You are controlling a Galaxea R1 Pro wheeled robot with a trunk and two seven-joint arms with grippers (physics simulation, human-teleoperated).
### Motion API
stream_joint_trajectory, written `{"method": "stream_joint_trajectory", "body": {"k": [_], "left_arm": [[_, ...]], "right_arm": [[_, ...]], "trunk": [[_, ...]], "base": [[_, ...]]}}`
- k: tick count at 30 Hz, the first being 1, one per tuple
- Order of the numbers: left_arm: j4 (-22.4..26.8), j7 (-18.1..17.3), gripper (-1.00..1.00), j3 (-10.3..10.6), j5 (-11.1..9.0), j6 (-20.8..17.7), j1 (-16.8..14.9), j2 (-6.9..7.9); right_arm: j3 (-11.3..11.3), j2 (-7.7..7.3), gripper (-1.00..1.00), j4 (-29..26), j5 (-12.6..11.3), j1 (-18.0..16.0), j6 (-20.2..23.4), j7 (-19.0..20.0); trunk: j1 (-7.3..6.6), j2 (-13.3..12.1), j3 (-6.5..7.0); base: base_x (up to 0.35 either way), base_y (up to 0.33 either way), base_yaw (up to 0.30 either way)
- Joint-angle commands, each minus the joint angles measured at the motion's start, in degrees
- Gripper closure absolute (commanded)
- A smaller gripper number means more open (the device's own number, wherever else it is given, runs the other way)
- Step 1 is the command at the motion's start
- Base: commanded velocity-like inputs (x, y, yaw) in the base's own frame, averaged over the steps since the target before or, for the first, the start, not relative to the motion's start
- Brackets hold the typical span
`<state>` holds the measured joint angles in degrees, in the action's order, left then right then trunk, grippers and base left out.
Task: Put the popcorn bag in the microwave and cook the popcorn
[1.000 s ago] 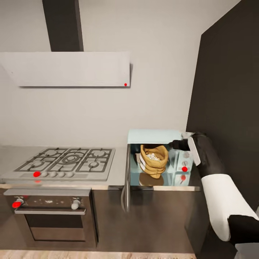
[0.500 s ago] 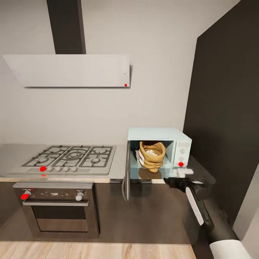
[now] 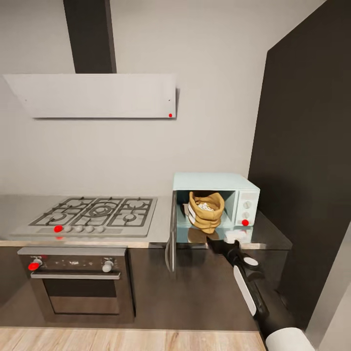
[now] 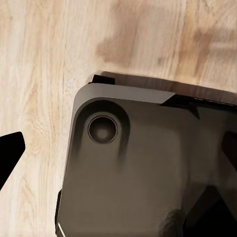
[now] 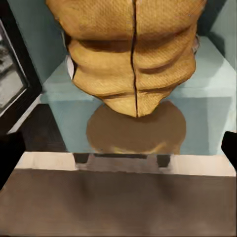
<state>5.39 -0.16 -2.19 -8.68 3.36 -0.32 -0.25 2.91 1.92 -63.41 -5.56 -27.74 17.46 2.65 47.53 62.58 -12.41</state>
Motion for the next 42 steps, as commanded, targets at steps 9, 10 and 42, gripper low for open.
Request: {"method": "stream_joint_trajectory", "body": {"k": [9,10,42], "left_arm": [[0.06,0.06,-1.00,-0.19,-0.29,0.16,-0.03,-0.04],[0.06,0.05,-1.00,-0.17,-0.29,0.16,-0.03,-0.03],[-0.03,0.07,-1.00,-0.10,-0.38,0.16,-0.03,0.07]], "right_arm": [[1.59,1.38,-1.00,4.26,-0.60,-0.03,-20.67,-0.07],[1.65,1.40,-1.00,4.37,-0.60,-0.03,-20.82,-0.05],[1.81,1.42,-1.00,8.56,-0.61,-0.03,-21.15,-0.02]], "trunk": [[0.00,0.05,-0.08],[0.00,0.05,-0.08],[0.00,0.05,-0.08]], "base": [[0.002,0.000,0.000],[0.041,0.000,0.000],[0.129,0.000,0.000]]}}
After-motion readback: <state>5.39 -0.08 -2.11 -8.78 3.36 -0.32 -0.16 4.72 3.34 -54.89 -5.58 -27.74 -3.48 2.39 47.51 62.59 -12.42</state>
